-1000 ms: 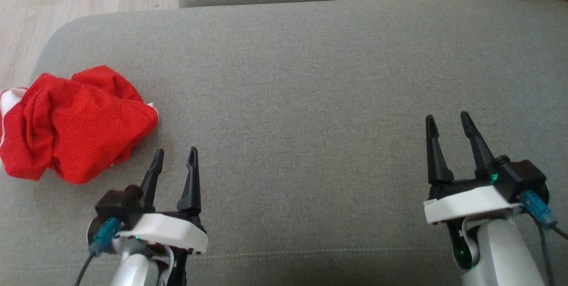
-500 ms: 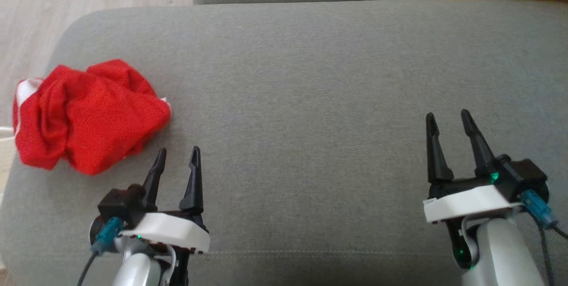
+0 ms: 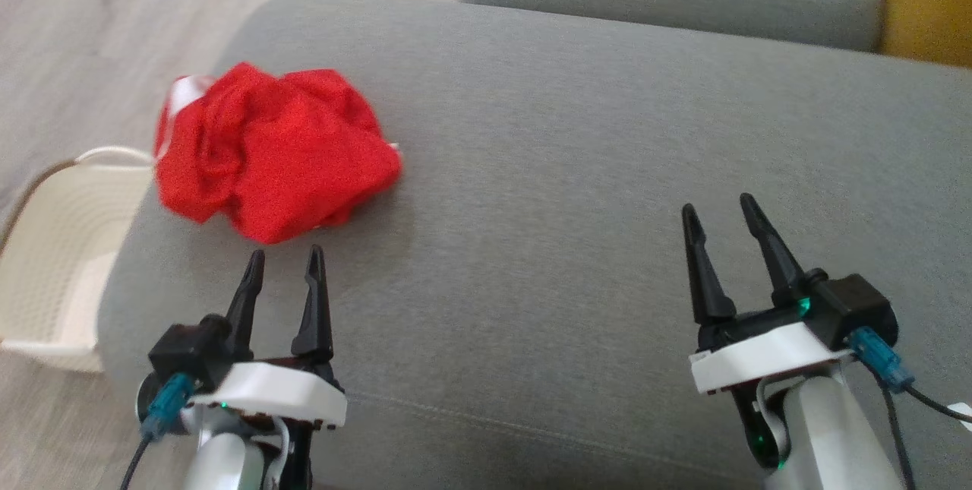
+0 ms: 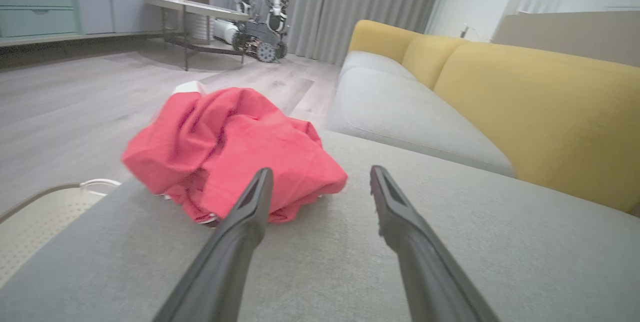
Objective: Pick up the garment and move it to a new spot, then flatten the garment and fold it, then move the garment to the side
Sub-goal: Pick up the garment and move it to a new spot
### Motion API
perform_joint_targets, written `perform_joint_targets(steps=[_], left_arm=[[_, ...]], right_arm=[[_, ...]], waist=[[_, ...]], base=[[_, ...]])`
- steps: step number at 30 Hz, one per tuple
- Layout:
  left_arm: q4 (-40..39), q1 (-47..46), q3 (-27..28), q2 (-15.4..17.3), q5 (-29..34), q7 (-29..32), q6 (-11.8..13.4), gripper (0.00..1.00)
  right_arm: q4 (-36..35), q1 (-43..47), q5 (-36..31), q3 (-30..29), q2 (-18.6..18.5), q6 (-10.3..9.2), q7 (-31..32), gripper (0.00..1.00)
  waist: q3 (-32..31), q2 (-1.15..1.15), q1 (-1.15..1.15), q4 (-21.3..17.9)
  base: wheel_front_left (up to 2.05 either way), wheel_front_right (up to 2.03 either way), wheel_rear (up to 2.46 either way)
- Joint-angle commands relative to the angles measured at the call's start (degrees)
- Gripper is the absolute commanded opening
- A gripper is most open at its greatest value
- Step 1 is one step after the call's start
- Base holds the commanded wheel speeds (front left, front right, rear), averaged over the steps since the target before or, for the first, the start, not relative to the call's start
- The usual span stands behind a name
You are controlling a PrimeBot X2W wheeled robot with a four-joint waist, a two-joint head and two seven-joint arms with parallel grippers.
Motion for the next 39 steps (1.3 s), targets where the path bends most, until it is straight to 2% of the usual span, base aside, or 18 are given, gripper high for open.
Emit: perform_joint_targets(steps=[1,10,13,25,34,39], left_arm=[[-2.4,-1.2,2.1,0.1,0.6,-0.5,0.2,1.0],[-3.9,1.3,3.3,0.1,0.7,-0.5,0.7,1.0],[-4.6,2.0,4.0,0.1,1.0,-0.5,0.8,1.0],[-6.8,3.2,6.2,0.1,-0.1,-0.5,2.5,1.0],[-6.4,2.7,7.2,0.1,0.0,-0.5,2.4,1.0],[-4.2,1.0,8.9,0.1,0.4,-0.5,0.7,1.0]], right_arm=[[-1.7,-0.8,0.3,1.8,0.2,0.41,-0.7,1.0],[-1.5,0.5,1.2,3.3,0.2,0.41,-0.7,1.0],[-1.5,0.4,1.6,4.3,0.2,0.41,-0.7,1.0],[-0.5,-2.0,2.2,7.0,0.2,0.41,-0.7,1.0],[-0.6,-1.4,1.8,5.5,0.2,0.41,-0.7,1.0],[-1.8,-0.3,0.1,3.1,0.2,0.41,-0.7,1.0]], waist=[[-1.0,0.0,0.0,3.6],[-2.9,0.0,0.0,10.6],[-2.7,0.0,0.0,11.6],[-1.0,0.0,0.0,12.9],[-1.0,0.0,0.0,12.5],[0.7,0.0,0.0,11.1]], base=[[0.0,0.0,0.0],[0.0,0.0,0.0],[0.0,0.0,0.0],[0.0,0.0,0.0],[0.0,0.0,0.0],[0.0,0.0,0.0]])
